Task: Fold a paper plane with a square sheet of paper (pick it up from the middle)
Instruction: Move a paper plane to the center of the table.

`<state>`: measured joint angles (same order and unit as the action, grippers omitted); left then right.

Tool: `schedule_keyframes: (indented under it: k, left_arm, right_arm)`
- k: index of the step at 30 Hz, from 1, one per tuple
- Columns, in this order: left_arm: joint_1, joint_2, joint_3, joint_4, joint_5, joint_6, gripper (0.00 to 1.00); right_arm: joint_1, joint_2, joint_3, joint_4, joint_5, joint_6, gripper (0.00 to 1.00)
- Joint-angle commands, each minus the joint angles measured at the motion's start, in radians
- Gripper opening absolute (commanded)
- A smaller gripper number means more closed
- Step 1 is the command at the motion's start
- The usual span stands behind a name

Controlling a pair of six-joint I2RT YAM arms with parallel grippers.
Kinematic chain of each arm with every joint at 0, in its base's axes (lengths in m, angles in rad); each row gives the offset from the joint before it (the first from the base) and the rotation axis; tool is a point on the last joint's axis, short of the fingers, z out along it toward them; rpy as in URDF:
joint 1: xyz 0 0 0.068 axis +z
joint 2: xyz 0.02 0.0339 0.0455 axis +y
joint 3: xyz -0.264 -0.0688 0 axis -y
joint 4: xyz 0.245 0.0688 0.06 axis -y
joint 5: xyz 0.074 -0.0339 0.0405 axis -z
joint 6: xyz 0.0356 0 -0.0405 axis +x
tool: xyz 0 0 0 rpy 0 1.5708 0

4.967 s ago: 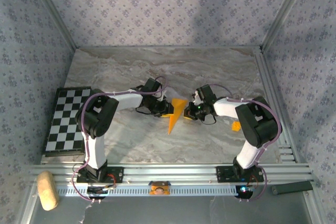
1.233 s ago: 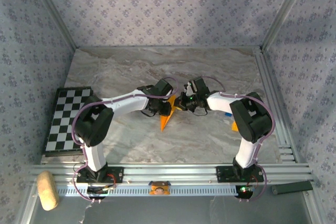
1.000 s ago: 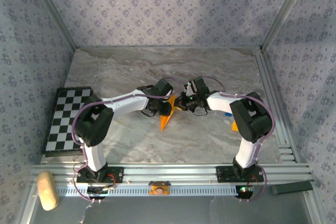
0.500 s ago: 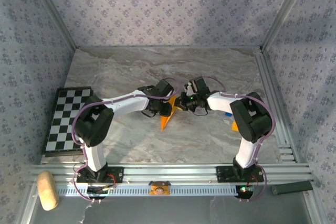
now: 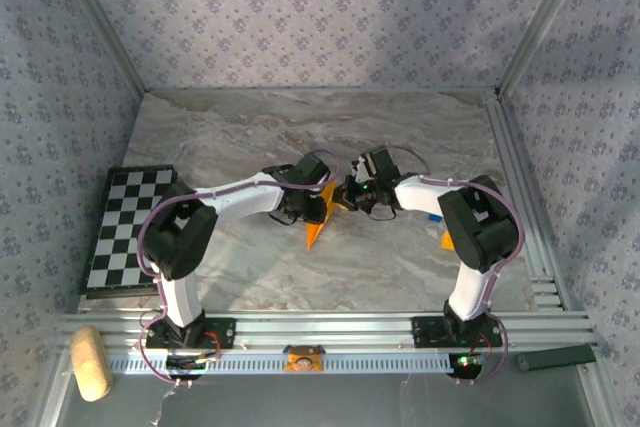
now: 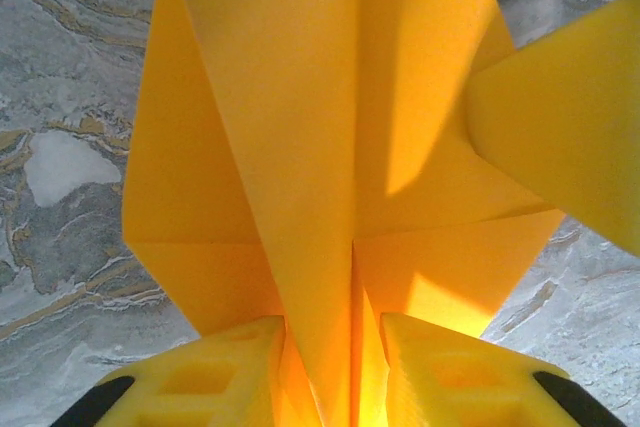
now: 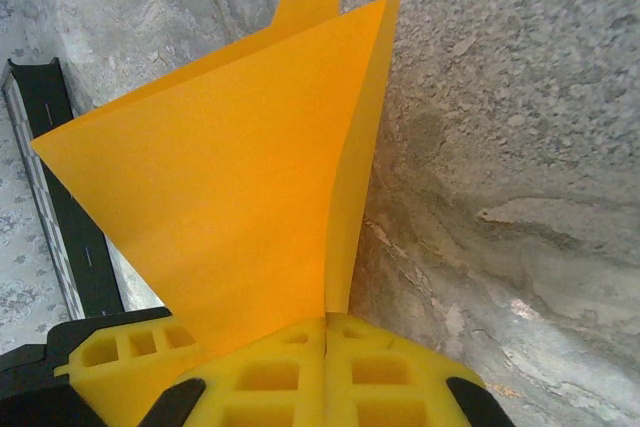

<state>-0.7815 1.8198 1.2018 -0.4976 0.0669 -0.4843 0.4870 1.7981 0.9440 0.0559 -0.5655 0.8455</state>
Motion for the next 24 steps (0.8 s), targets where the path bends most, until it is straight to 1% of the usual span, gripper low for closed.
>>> schedule_keyframes:
  k: [1,15,24]
  left_arm:
    - [-0.006,0.002,-0.008,-0.016,0.019,-0.010,0.28]
    - [-0.006,0.049,0.023,-0.016,0.026,-0.004,0.23]
    - [-0.005,0.061,0.025,-0.009,0.030,-0.002,0.23]
  right_arm:
    - [-0.005,-0.006,-0.014,-0.020,-0.013,-0.018,0.00]
    - [-0.004,0.001,-0.011,-0.018,-0.017,-0.018,0.00]
    - [-0.005,0.001,-0.014,-0.018,-0.017,-0.017,0.00]
